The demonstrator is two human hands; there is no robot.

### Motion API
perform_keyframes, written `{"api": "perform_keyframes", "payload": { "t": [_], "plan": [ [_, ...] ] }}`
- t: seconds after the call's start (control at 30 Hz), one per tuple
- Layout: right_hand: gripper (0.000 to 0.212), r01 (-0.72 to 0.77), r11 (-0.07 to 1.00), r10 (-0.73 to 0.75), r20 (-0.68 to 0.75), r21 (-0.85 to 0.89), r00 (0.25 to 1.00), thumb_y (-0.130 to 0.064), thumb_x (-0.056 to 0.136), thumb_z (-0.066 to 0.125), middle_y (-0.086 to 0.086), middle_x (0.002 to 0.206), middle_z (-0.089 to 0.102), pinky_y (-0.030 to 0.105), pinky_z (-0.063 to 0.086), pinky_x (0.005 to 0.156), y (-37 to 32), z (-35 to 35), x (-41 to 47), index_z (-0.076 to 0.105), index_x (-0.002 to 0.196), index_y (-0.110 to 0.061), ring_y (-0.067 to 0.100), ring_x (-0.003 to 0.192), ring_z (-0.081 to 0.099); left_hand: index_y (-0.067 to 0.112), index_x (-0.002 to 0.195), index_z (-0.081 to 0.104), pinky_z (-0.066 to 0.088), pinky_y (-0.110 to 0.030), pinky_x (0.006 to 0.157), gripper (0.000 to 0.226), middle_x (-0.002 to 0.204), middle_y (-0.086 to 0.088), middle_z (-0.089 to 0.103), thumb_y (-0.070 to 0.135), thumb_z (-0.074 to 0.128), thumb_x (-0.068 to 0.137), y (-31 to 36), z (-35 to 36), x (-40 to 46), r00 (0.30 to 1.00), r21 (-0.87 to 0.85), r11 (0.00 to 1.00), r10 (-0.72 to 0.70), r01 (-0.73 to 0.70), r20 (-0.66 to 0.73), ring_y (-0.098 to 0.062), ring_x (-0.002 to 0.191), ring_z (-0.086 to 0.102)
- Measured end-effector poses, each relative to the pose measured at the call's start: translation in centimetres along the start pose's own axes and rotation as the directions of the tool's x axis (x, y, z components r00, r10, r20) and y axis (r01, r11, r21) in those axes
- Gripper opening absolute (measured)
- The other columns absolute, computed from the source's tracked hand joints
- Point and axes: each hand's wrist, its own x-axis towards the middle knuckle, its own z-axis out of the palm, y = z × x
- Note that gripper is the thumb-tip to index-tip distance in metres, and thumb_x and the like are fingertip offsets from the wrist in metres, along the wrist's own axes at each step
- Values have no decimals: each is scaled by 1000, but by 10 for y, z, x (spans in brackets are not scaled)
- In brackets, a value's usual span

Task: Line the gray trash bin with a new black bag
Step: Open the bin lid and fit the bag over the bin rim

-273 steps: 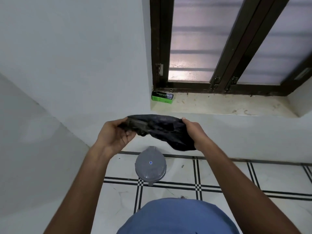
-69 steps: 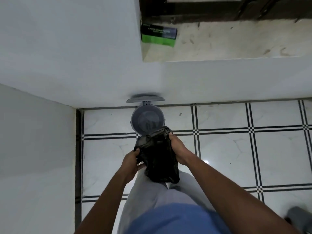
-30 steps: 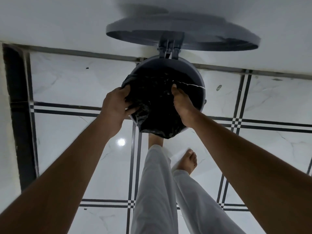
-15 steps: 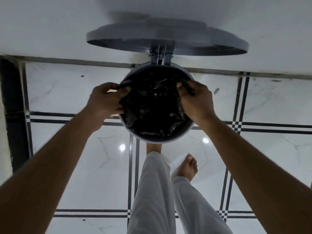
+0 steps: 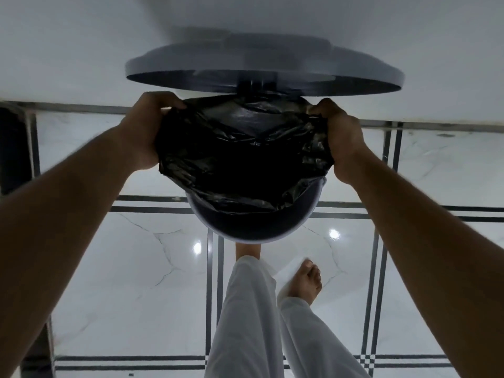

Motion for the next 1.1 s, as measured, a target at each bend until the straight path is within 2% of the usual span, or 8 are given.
{"api": "perform_keyframes", "payload": {
  "t": [0.13, 0.33, 0.4, 0.5, 0.63, 0.87, 1.0, 1.1],
  "plan": [
    [26, 66, 996, -72, -122, -59, 990, -31, 95, 79, 8, 85, 73, 33, 57, 73, 0, -2, 19, 78, 89, -6, 22, 77, 70, 14, 125, 76, 64, -34, 82, 34, 107, -5, 80, 30, 64, 97, 10, 0, 22, 996, 79, 996, 40, -33, -80, -24, 98, 79],
    [29, -96, 939, 59, -122, -330, 991, -30, 96, 81, 1, 75, 60, 26, 43, 55, 28, -17, 36, 67, 76, -16, 20, 71, 56, 17, 96, 74, 66, -31, 60, 24, 92, -9, 80, 33, 60, 107, -8, 0, 19, 996, 392, 916, -69, 83, -49, -21, 72, 79],
    [27, -207, 935, 186, -101, -288, 977, -37, 96, 85, 1, 85, 65, 23, 46, 54, 34, -26, 29, 72, 90, -14, 18, 74, 61, 16, 105, 78, 70, -43, 75, 30, 102, -11, 83, 42, 61, 105, -21, -3, 11, 987, 410, 898, -154, 157, -41, -27, 84, 82],
    [34, -267, 939, 258, -72, -218, 964, -47, 95, 85, 2, 97, 72, 27, 53, 69, 40, -41, 15, 78, 106, -15, 17, 88, 65, 19, 124, 78, 57, -62, 106, 57, 122, -10, 82, 62, 72, 88, -33, -14, -7, 978, 302, 931, -199, 206, -56, -36, 114, 78],
    [39, -289, 951, 291, 3, -111, 957, -46, 98, 83, 2, 94, 76, 34, 59, 84, 61, -57, -6, 80, 114, -11, 18, 92, 70, 11, 126, 75, 50, -52, 115, 69, 121, -9, 83, 62, 76, 80, -52, -29, -25, 962, 193, 942, -264, 273, -74, -33, 119, 76],
    [57, -352, 935, 346, 109, 41, 932, -69, 90, 82, -2, 80, 65, 25, 47, 54, 90, -65, -37, 80, 115, -18, 13, 70, 55, 15, 96, 68, 37, -31, 58, 39, 79, -1, 53, 46, 85, 80, -97, -40, -50, 952, -50, 952, -297, 301, 77, -19, 65, 45],
    [56, -394, 906, 366, 180, 155, 913, -63, 96, 80, 0, 106, 83, 43, 68, 94, 97, -64, -49, 79, 129, -18, 17, 94, 80, 27, 98, 75, 48, -40, 87, 10, 100, 1, 71, 34, 72, 92, -117, -34, -56, 971, -156, 964, -197, 217, 132, -19, 83, 71],
    [55, -395, 903, 354, 225, 172, 908, -57, 96, 81, 1, 105, 83, 43, 68, 97, 98, -64, -57, 79, 132, -16, 16, 89, 81, 32, 112, 74, 49, -46, 102, 15, 116, 3, 75, 37, 65, 100, -129, -27, -60, 975, -218, 955, -175, 202, 139, -22, 101, 73]
  ]
}}
